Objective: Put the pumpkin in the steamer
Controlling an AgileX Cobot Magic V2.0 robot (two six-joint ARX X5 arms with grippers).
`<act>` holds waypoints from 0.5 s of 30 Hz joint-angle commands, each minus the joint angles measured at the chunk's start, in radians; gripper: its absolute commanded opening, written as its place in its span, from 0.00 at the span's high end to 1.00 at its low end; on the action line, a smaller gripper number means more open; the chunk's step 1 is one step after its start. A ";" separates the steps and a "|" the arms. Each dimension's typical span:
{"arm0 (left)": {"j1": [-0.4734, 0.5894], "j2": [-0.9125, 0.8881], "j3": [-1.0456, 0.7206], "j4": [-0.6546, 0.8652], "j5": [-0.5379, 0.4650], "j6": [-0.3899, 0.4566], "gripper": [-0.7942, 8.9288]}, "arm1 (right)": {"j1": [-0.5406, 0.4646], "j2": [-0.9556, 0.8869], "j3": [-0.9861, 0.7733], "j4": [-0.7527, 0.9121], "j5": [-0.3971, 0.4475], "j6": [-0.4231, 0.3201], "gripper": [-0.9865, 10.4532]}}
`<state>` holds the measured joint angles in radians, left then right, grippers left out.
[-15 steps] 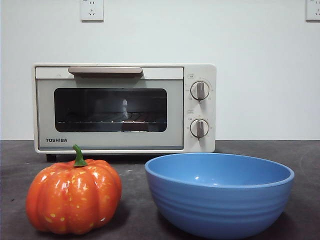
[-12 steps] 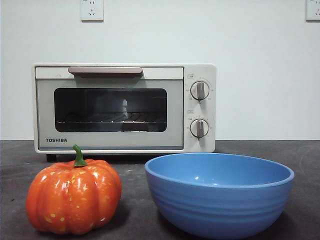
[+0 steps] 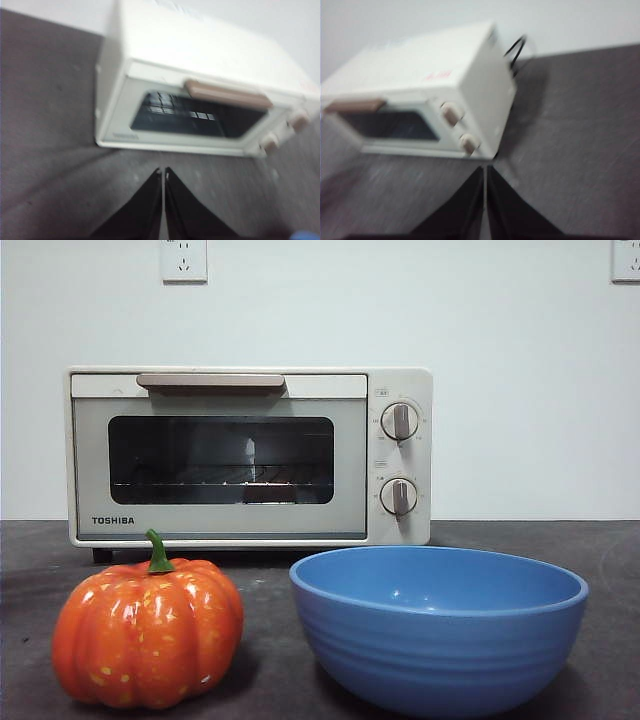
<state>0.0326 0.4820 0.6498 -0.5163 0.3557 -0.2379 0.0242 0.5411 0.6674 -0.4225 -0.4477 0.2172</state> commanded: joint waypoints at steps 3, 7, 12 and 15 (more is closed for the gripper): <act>-0.002 0.129 0.122 -0.125 0.098 0.166 0.90 | 0.003 0.146 0.144 -0.164 -0.082 -0.153 0.91; -0.017 0.204 0.196 -0.252 0.134 0.243 0.90 | 0.034 0.222 0.231 -0.323 -0.083 -0.235 0.91; -0.041 0.235 0.234 -0.345 0.142 0.288 0.90 | 0.082 0.256 0.256 -0.411 -0.074 -0.280 0.91; -0.046 0.235 0.234 -0.357 0.142 0.294 0.90 | 0.103 0.255 0.256 -0.409 -0.072 -0.284 0.91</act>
<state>-0.0116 0.7113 0.8658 -0.8799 0.4957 0.0299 0.1211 0.7902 0.9096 -0.8394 -0.5205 -0.0425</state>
